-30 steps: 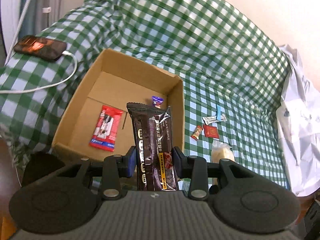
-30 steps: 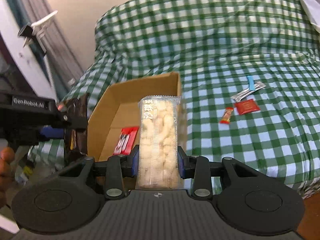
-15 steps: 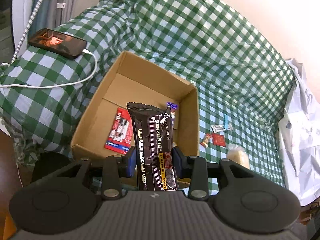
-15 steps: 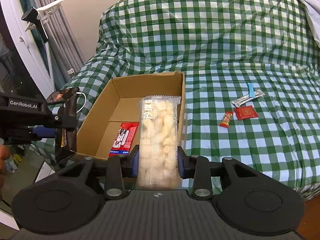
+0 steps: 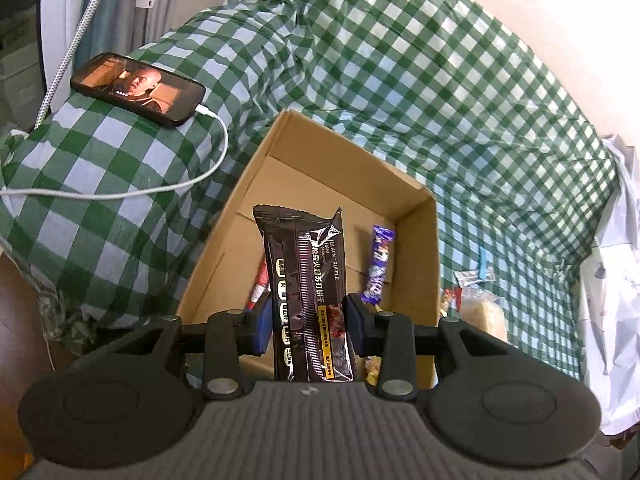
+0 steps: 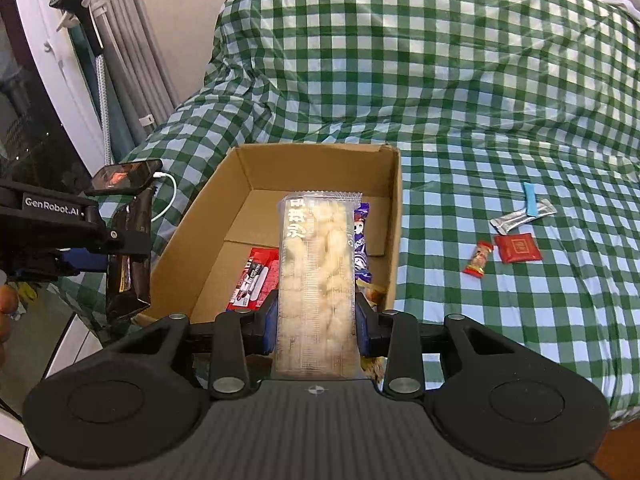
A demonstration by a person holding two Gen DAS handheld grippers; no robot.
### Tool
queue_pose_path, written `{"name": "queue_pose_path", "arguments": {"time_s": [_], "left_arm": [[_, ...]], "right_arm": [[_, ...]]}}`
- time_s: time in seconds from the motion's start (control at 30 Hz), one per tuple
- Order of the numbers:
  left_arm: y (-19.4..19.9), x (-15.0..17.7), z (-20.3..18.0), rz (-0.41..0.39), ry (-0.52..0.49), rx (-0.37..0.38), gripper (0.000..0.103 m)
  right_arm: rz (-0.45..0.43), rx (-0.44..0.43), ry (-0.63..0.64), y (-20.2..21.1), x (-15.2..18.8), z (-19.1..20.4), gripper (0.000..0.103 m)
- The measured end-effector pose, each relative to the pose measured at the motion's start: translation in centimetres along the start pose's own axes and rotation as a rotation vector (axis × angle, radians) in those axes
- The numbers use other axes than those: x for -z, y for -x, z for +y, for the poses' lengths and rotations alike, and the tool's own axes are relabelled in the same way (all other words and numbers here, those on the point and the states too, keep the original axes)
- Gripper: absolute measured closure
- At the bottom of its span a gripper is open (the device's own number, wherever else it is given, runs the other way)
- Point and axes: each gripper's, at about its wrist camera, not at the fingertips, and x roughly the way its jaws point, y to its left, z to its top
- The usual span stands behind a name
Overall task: Organize snacks
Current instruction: 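Carry the dark chocolate bar with the left tool while the right tool carries the nougat bar over the box, then open both tools to drop the chocolate and nougat bars into the box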
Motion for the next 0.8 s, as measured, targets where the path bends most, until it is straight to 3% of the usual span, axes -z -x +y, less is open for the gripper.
{"name": "queue_pose_path", "arguments": {"time_s": [0.8], "left_arm": [[-11.7, -3.0, -0.9, 0.128, -0.104, -0.087, 0.061]], "right_arm": [[0.143, 0.000, 0.010, -12.0, -2.9, 0.3, 0.065]]}}
